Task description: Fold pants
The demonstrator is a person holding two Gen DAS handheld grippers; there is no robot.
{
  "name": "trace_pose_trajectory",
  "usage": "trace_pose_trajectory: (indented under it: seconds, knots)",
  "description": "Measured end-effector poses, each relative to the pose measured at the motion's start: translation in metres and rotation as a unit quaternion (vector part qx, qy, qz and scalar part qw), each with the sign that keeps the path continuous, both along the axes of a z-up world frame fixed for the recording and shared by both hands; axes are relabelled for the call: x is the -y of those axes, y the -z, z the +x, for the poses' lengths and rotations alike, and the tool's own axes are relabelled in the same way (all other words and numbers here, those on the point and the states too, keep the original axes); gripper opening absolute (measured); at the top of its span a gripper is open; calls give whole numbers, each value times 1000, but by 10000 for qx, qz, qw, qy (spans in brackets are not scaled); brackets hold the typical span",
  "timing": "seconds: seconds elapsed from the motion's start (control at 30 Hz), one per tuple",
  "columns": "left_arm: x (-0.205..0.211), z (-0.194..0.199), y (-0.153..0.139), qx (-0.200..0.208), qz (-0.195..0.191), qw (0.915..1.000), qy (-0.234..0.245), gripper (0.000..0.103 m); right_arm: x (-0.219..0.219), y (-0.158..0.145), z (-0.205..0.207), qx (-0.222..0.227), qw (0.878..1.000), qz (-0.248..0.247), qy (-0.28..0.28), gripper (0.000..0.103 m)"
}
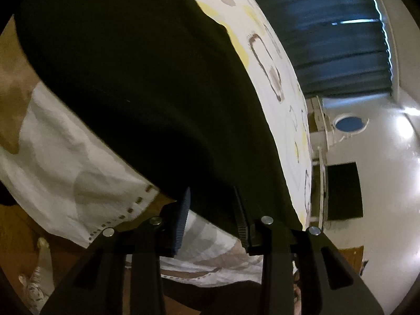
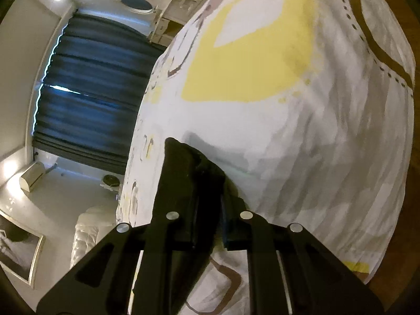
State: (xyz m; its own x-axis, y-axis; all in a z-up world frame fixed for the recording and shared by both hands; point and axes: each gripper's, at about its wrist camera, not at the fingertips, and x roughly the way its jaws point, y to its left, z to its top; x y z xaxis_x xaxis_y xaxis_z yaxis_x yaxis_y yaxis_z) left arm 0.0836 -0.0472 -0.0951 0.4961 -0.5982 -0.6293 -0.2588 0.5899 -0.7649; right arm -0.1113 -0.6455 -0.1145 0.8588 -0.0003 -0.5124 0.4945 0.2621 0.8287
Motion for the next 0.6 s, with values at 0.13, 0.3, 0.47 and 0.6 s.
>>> trace_pose_trajectory:
  seconds: [0.13, 0.3, 0.47, 0.6]
  knots:
    - [-13, -3, -7, 80, 110, 9992, -371, 34, 1, -1, 3, -28, 10000, -21, -35, 13]
    - [-39, -8, -11, 145, 341, 9957, -848, 44, 2, 1, 5, -19, 10000, -21, -45, 13]
    - [-57, -5, -9, 88, 367, 9933, -1092, 44, 4, 0, 3, -11, 10000, -45, -29, 13]
    - [-53, 5, -3, 99, 774, 9948, -659, 44, 11, 10, 2, 55, 9997, 214, 138, 12]
